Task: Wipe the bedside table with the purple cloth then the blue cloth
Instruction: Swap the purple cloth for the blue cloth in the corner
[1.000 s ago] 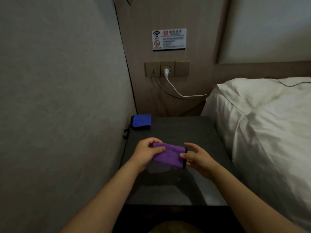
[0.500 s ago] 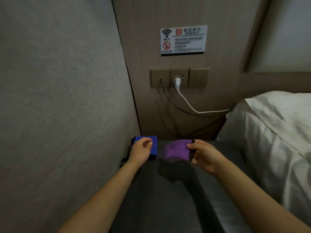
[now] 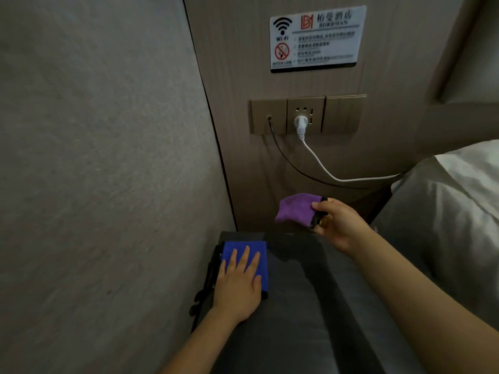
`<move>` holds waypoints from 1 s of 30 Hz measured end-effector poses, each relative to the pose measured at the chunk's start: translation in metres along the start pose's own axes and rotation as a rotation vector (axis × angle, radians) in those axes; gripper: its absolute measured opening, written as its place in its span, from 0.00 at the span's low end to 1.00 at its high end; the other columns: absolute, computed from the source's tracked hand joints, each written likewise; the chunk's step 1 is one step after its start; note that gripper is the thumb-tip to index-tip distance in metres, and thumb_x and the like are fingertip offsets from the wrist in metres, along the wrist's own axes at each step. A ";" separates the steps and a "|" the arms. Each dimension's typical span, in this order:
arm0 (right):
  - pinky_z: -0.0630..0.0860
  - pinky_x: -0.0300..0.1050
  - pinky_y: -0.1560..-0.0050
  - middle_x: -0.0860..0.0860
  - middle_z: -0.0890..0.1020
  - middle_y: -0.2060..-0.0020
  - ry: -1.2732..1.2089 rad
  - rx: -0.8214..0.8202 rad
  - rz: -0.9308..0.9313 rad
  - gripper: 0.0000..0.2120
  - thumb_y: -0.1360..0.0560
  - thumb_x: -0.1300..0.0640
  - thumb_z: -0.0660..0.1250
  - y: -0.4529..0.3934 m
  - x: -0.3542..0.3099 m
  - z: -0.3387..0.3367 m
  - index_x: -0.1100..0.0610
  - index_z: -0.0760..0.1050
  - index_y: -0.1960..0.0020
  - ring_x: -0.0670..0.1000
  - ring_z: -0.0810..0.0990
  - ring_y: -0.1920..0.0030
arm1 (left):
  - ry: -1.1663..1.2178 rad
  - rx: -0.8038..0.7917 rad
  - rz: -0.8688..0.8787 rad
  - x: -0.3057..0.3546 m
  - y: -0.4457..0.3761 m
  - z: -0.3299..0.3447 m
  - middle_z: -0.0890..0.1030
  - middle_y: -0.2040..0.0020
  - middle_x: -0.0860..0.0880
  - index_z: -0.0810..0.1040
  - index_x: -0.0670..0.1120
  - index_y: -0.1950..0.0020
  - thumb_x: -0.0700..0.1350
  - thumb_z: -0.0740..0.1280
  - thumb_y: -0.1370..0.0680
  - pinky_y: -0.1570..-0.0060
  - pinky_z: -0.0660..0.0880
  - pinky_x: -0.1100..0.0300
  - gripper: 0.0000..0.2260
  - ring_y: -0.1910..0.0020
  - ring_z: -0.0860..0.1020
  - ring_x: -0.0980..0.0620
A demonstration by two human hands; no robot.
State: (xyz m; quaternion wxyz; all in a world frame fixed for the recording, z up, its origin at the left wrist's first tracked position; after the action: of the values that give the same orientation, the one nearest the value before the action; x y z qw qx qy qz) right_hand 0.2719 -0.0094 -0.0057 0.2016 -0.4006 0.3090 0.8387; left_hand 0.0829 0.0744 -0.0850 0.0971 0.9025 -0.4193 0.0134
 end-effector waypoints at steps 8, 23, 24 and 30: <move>0.81 0.39 0.72 0.55 0.78 0.61 0.093 -0.179 0.154 0.08 0.25 0.69 0.60 -0.025 0.065 0.093 0.58 0.72 0.57 0.51 0.78 0.60 | 0.069 -0.024 0.053 0.010 0.037 0.009 0.36 0.26 0.57 0.44 0.56 0.22 0.58 0.36 0.28 0.31 0.35 0.53 0.33 0.23 0.39 0.50; 0.77 0.51 0.51 0.59 0.78 0.46 1.174 0.096 -0.059 0.14 0.28 0.62 0.67 -0.064 0.089 0.085 0.59 0.70 0.44 0.58 0.78 0.47 | 0.046 0.063 0.045 0.007 0.032 0.004 0.41 0.23 0.56 0.47 0.57 0.22 0.56 0.45 0.21 0.29 0.33 0.52 0.27 0.27 0.36 0.54; 0.77 0.50 0.51 0.58 0.77 0.44 1.354 0.129 -0.138 0.18 0.27 0.59 0.67 -0.057 0.082 0.089 0.59 0.68 0.38 0.57 0.78 0.46 | 0.082 -0.024 0.045 0.007 0.033 0.009 0.37 0.23 0.56 0.43 0.56 0.22 0.57 0.43 0.22 0.30 0.31 0.52 0.28 0.27 0.33 0.54; 0.79 0.48 0.53 0.57 0.83 0.52 1.525 0.028 -0.749 0.12 0.28 0.63 0.60 0.029 0.079 0.105 0.59 0.79 0.49 0.57 0.83 0.51 | 0.180 -0.016 -0.057 -0.017 0.032 0.011 0.39 0.21 0.50 0.42 0.47 0.21 0.62 0.45 0.28 0.29 0.34 0.58 0.39 0.22 0.40 0.51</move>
State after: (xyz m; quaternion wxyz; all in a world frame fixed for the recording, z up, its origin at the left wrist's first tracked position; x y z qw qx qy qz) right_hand 0.1500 0.0484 -0.0073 0.2073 -0.9297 0.2176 0.2131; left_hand 0.0472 0.0652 -0.0929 0.1420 0.9084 -0.3831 0.0885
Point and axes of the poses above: each hand's wrist, its own y-axis away from the middle knuckle, its own z-axis out of the palm, x = y × z, the point moved 8 cm from there along -y, towards the middle knuckle
